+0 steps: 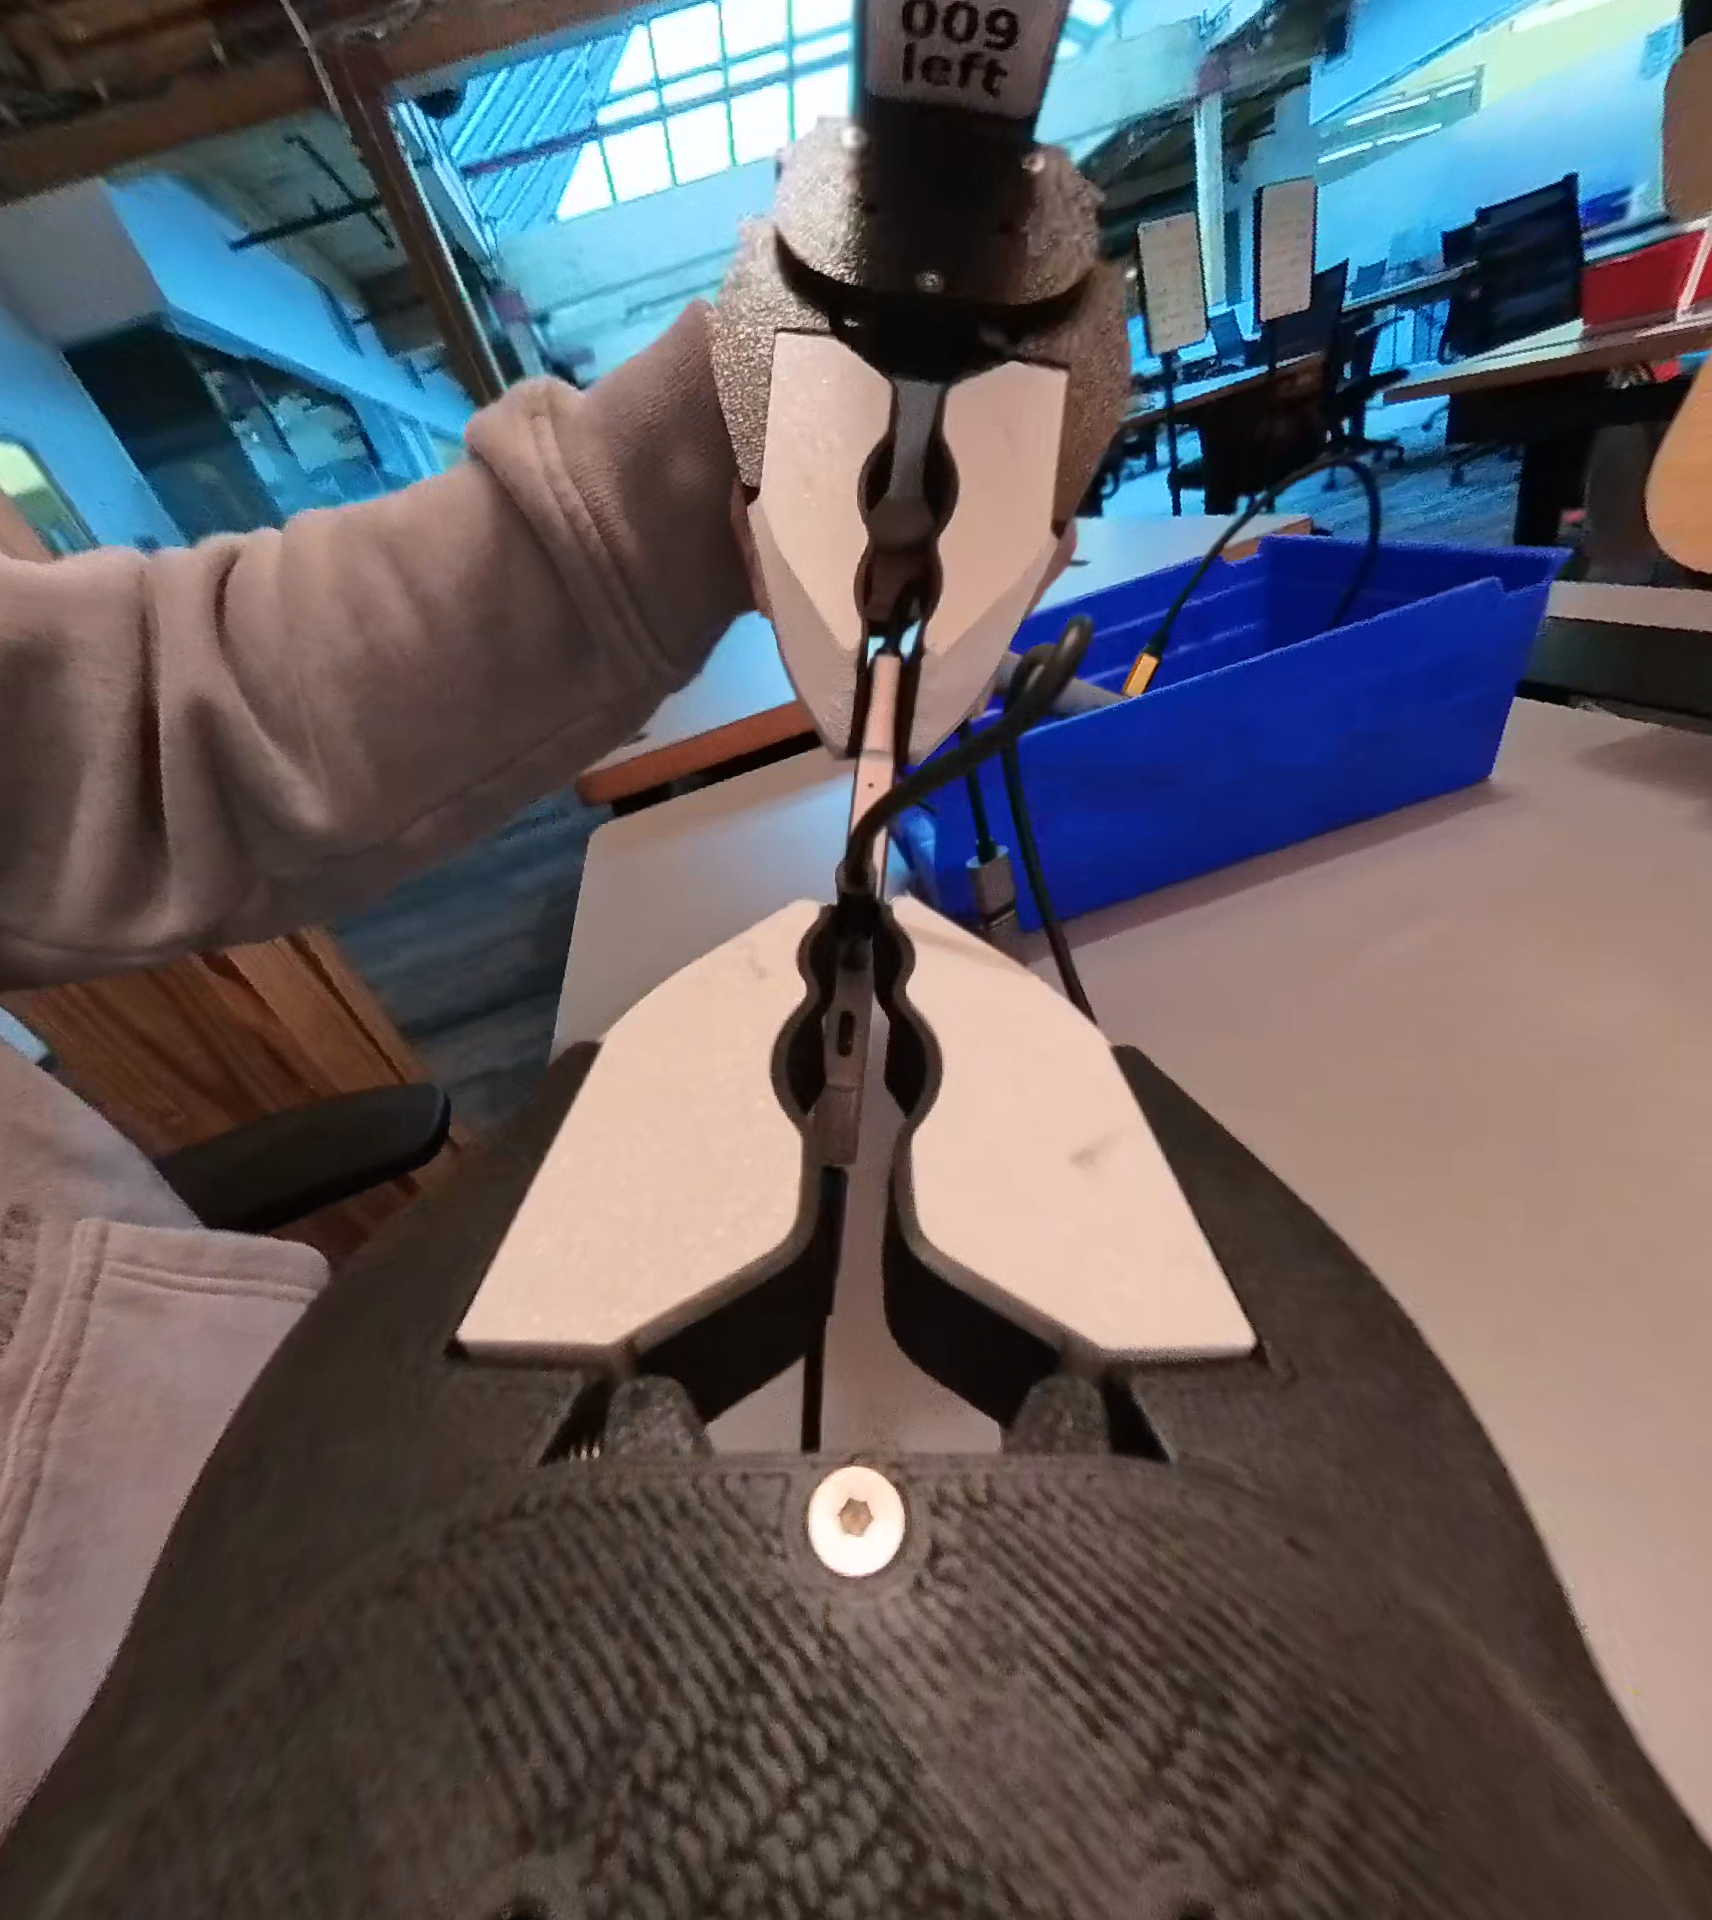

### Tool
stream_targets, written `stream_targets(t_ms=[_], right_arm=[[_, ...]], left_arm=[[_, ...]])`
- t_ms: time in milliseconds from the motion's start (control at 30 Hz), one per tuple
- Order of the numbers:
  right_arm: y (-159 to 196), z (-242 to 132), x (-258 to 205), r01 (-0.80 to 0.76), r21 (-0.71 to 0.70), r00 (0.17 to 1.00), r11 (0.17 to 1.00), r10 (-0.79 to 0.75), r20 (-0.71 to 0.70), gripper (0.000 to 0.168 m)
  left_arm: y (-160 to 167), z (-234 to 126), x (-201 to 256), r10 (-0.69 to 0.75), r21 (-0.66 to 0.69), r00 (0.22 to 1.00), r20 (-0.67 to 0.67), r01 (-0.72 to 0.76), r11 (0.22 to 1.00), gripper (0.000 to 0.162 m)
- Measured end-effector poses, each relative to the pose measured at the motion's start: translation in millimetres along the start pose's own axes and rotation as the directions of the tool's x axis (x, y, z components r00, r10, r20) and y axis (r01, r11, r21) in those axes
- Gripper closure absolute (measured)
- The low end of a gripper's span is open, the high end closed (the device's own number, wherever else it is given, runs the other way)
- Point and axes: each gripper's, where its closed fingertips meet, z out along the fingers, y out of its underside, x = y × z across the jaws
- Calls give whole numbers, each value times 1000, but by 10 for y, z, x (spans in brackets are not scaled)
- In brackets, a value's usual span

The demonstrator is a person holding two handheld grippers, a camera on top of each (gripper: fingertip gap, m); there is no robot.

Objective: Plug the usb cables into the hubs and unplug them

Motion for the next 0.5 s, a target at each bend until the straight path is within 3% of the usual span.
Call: stream_targets(t_ms=[33,133,300,367,500], right_arm=[[-17,2,13,-34,27,999,999,34,8,162],[-160,-55,117,-222,182,975,958,220,31,161],[-301,-151,254,-538,358,842,763,505,187,162],[-302,-170,261,-602,348,798,718,551,243,162],[-253,-204,165,-659,219,744,720,581,330,162]], left_arm=[[-8,-7,-23,8,1,1000,15,-8,1000,154],[-108,-68,-180,16,57,990,139,-24,998,149],[-390,-294,-414,-20,259,893,450,-109,960,130],[-416,-409,-466,-51,307,813,580,-159,938,121],[-311,-423,-304,94,262,746,659,-345,901,123]])
